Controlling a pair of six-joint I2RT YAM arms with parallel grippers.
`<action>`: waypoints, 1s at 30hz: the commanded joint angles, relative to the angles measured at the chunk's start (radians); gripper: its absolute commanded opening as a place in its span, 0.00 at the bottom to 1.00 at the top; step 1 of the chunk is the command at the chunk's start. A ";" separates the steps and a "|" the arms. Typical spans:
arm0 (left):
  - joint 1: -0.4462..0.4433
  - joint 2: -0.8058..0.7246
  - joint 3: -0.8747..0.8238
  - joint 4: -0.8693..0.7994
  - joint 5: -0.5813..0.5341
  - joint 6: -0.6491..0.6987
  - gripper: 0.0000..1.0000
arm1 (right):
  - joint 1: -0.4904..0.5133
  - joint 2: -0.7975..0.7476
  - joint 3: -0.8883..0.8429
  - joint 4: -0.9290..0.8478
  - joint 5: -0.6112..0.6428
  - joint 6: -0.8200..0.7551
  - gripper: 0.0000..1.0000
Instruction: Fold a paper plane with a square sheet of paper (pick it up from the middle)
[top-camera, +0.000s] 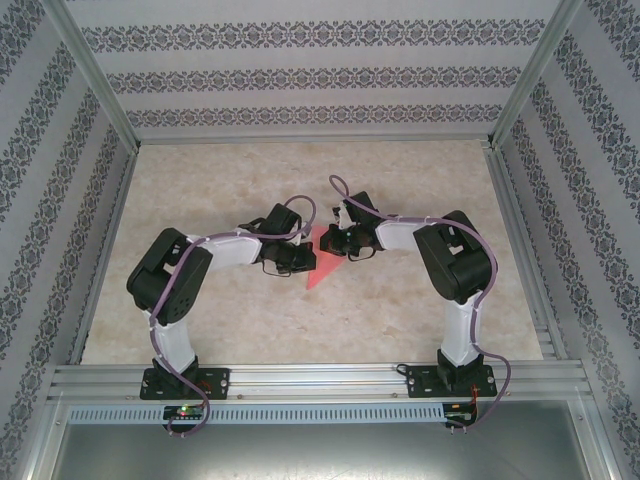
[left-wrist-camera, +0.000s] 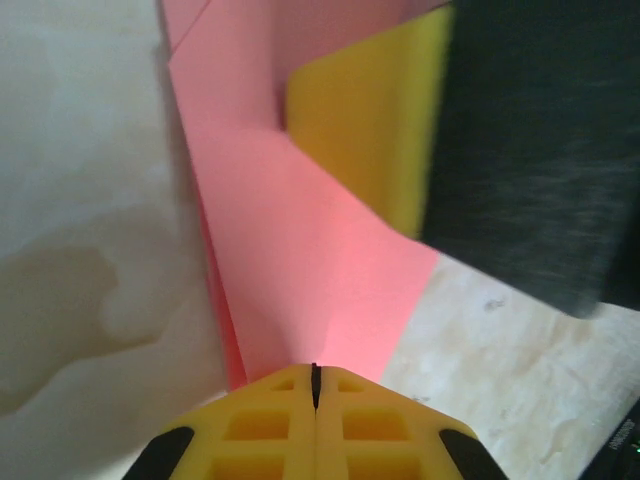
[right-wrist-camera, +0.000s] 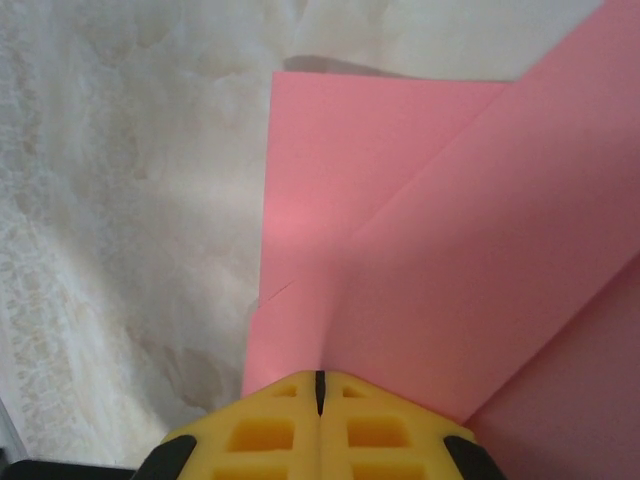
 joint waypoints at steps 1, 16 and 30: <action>-0.013 -0.070 0.033 -0.038 -0.034 -0.003 0.10 | 0.000 0.061 -0.006 -0.140 0.118 -0.035 0.00; -0.017 -0.002 0.010 0.054 0.103 -0.058 0.11 | 0.000 0.098 0.010 -0.165 0.118 -0.014 0.00; -0.042 0.036 -0.080 0.037 0.090 -0.096 0.11 | 0.000 0.107 0.020 -0.193 0.131 -0.007 0.00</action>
